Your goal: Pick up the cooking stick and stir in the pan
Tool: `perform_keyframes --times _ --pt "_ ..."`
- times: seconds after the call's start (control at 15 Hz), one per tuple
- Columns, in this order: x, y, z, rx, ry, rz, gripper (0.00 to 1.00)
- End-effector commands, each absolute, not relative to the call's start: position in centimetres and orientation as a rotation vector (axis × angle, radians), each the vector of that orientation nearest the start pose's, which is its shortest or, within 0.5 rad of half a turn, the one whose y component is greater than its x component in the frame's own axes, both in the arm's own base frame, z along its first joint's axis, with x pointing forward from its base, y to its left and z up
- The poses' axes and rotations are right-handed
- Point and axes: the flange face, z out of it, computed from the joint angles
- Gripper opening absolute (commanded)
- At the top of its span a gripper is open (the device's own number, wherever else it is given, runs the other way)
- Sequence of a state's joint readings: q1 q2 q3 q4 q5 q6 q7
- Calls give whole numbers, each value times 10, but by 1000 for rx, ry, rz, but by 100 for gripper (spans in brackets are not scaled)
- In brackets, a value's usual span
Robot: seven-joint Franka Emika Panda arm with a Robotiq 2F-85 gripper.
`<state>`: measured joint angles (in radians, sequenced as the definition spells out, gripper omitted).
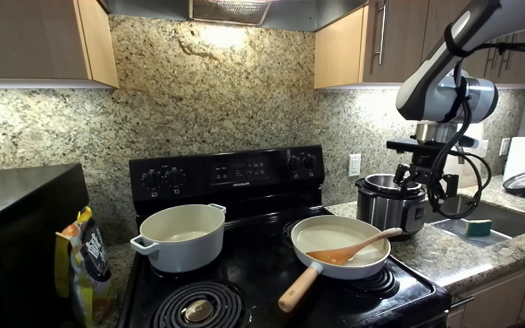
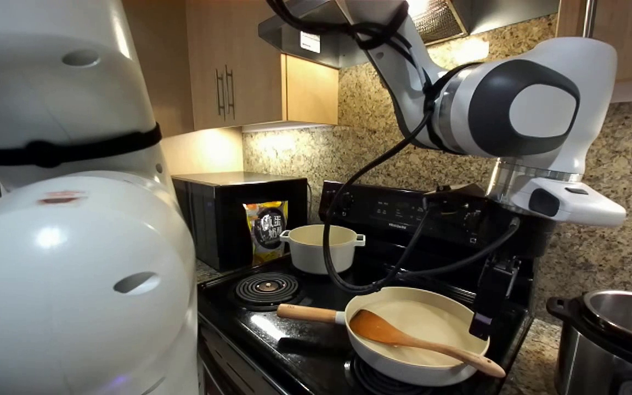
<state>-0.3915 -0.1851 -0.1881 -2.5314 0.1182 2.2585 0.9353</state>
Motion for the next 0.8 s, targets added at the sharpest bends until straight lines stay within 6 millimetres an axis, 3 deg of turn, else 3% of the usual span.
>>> perform_keyframes --times 0.0,0.33,0.53,0.73 --pt "365 -234 334 -2118 2171 170 100" --pt "372 -235 322 -2011 2242 107 100" --pt "375 -239 301 -1809 2384 -30 100" --pt "371 -234 275 -1713 2478 50 100"
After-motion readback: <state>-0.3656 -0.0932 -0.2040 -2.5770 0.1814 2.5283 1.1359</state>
